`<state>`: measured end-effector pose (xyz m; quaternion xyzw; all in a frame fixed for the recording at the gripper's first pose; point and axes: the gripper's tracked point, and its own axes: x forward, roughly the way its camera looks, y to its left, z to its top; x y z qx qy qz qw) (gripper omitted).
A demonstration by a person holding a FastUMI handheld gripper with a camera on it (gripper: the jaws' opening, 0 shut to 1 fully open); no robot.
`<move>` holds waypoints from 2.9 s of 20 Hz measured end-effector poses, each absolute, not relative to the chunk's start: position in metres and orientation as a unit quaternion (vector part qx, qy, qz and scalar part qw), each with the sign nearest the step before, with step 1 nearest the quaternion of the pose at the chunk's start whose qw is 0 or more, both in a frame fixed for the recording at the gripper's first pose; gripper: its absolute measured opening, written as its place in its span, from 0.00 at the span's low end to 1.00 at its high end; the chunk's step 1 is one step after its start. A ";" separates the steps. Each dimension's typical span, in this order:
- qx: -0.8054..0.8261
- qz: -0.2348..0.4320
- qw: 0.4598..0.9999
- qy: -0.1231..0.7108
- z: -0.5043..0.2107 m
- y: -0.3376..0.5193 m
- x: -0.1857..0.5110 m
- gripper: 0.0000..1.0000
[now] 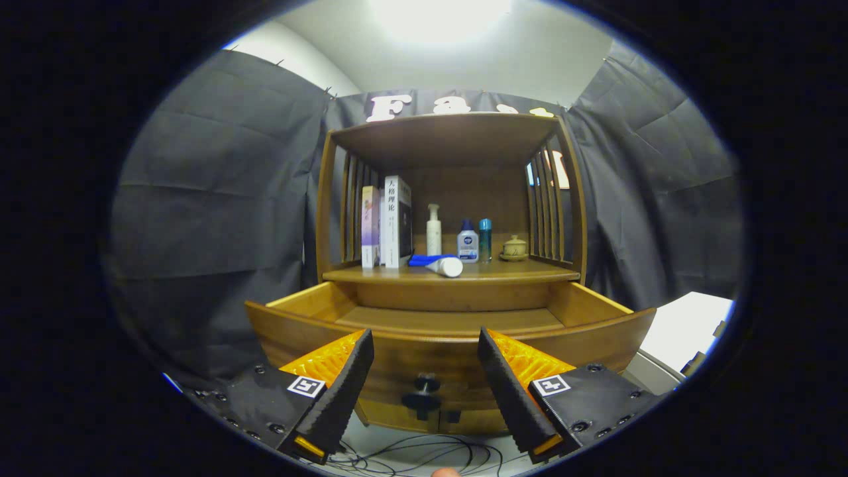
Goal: Pull open the drawer, take out the items inside it, and place them on the countertop above the cabinet.
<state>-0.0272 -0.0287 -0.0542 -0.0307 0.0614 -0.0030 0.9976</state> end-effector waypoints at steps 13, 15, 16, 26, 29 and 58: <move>-0.036 -0.030 0.984 0.174 -0.146 -0.054 -0.021 0.99; -0.030 -0.030 0.984 0.174 -0.146 -0.055 -0.015 0.99; -0.026 -0.031 0.984 0.176 -0.147 -0.055 -0.013 0.99; -0.018 -0.076 0.983 0.167 -0.147 -0.065 0.009 0.99; -0.025 -0.075 0.984 0.162 -0.148 -0.064 0.017 0.98; -0.023 -0.087 0.984 0.157 -0.154 -0.076 0.166 0.98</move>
